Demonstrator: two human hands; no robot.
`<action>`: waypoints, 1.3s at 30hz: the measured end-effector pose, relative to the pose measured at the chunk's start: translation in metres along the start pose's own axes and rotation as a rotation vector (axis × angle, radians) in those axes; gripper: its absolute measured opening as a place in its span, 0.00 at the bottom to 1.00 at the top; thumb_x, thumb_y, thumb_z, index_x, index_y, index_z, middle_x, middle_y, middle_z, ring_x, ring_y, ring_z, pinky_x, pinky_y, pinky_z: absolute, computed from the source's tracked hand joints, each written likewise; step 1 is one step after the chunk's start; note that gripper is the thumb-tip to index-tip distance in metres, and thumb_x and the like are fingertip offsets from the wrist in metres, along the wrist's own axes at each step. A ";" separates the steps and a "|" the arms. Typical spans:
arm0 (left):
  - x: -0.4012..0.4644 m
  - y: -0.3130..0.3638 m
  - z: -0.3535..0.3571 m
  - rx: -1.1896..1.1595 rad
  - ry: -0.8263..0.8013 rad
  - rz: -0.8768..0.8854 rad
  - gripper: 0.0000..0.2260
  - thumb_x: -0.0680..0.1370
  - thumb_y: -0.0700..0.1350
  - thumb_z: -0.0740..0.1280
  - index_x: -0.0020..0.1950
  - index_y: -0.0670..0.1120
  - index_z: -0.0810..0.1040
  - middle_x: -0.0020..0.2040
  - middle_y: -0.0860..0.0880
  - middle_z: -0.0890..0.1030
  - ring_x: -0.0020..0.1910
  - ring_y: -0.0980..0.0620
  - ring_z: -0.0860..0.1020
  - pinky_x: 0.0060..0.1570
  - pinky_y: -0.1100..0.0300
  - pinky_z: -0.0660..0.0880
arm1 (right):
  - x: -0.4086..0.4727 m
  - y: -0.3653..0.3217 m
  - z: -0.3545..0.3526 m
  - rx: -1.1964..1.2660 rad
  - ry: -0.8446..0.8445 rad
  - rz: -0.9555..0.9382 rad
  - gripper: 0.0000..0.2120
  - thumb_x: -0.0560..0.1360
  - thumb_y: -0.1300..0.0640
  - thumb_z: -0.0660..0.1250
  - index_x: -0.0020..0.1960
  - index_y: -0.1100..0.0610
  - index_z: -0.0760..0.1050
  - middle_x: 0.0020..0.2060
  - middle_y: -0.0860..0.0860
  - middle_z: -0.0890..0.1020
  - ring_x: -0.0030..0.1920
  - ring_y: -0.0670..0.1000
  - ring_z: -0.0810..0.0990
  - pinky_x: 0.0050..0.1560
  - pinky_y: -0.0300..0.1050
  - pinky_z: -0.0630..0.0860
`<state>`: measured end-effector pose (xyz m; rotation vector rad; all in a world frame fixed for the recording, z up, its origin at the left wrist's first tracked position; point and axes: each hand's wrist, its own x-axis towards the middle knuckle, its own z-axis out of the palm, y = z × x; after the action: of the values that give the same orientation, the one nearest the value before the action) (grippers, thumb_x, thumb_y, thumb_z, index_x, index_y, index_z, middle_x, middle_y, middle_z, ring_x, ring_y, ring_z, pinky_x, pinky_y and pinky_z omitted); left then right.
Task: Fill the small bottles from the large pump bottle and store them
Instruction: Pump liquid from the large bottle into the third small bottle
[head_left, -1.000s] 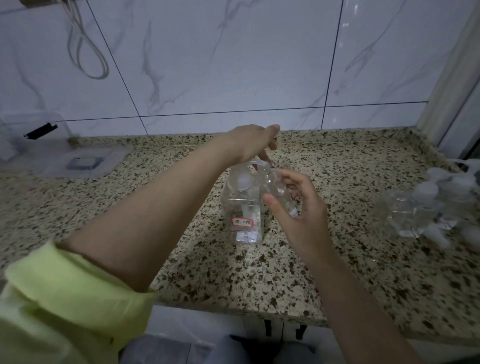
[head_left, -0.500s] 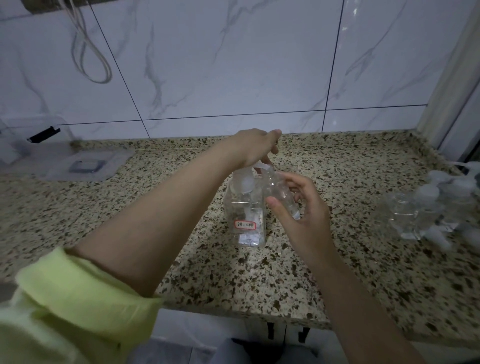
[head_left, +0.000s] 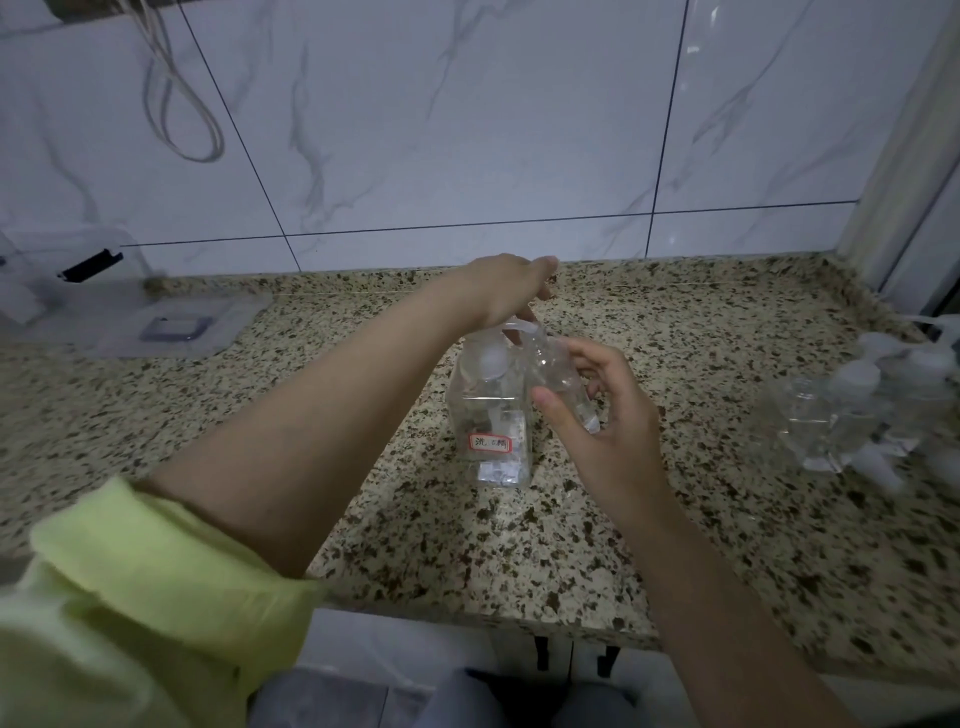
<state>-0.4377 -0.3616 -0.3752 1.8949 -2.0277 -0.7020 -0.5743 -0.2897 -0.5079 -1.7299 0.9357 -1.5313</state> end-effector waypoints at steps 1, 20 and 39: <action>0.000 0.001 -0.001 -0.012 0.012 0.010 0.25 0.85 0.59 0.46 0.66 0.48 0.77 0.53 0.48 0.85 0.58 0.48 0.78 0.61 0.53 0.70 | 0.000 0.000 0.000 -0.001 -0.001 0.000 0.20 0.75 0.52 0.74 0.65 0.47 0.74 0.57 0.40 0.81 0.58 0.41 0.79 0.56 0.30 0.73; 0.002 -0.002 -0.001 0.043 -0.033 0.000 0.26 0.85 0.59 0.45 0.66 0.48 0.78 0.57 0.48 0.84 0.56 0.49 0.78 0.57 0.54 0.66 | 0.000 0.001 0.000 -0.014 0.000 0.024 0.19 0.75 0.52 0.73 0.64 0.43 0.73 0.55 0.35 0.80 0.56 0.39 0.78 0.54 0.29 0.72; 0.001 -0.001 0.000 0.013 -0.020 0.007 0.27 0.85 0.59 0.46 0.65 0.47 0.79 0.56 0.47 0.84 0.59 0.47 0.77 0.62 0.51 0.70 | 0.000 0.000 -0.001 -0.008 -0.008 0.032 0.20 0.74 0.49 0.73 0.64 0.43 0.73 0.56 0.36 0.80 0.57 0.40 0.79 0.55 0.33 0.74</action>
<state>-0.4373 -0.3626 -0.3755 1.8948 -2.0546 -0.7099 -0.5751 -0.2894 -0.5076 -1.7175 0.9626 -1.5007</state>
